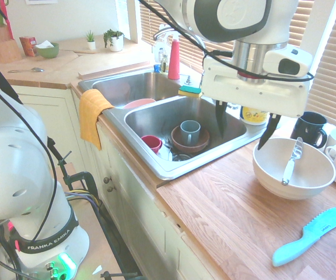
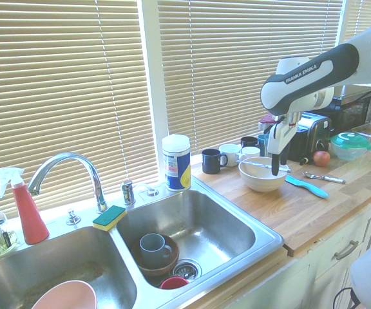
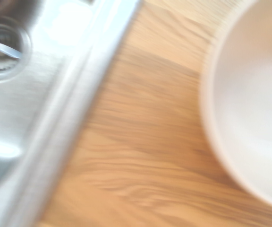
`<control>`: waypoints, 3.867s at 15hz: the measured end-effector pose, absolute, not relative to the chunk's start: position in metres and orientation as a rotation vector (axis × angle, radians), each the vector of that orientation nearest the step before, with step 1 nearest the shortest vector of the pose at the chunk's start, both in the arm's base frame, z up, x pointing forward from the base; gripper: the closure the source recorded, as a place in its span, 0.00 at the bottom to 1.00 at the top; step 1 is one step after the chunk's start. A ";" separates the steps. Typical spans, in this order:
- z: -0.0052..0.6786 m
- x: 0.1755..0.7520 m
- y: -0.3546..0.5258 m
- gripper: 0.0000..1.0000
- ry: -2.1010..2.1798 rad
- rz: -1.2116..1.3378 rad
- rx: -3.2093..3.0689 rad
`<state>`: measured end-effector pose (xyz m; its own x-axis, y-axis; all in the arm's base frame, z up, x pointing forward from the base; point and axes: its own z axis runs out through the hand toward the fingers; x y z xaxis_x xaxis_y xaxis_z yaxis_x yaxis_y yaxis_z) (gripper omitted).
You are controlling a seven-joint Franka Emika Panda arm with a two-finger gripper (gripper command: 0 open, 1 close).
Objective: Put the knife into the sink
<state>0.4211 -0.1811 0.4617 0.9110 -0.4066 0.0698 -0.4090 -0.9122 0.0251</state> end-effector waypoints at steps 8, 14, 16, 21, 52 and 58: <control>0.438 0.472 -0.236 0.00 -0.760 0.100 2.984; 0.427 0.493 -0.253 0.00 -0.824 0.096 2.986; 0.419 0.496 -0.253 0.00 -0.830 0.081 2.988; 0.398 0.506 -0.256 1.00 -0.870 0.081 3.000; 0.502 0.476 -0.221 1.00 -1.061 0.235 2.910; 0.519 0.493 -0.042 1.00 -1.360 0.249 2.808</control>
<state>0.4928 -0.0419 0.5192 0.6096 -0.7787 0.1479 -0.7806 -0.6223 -0.0589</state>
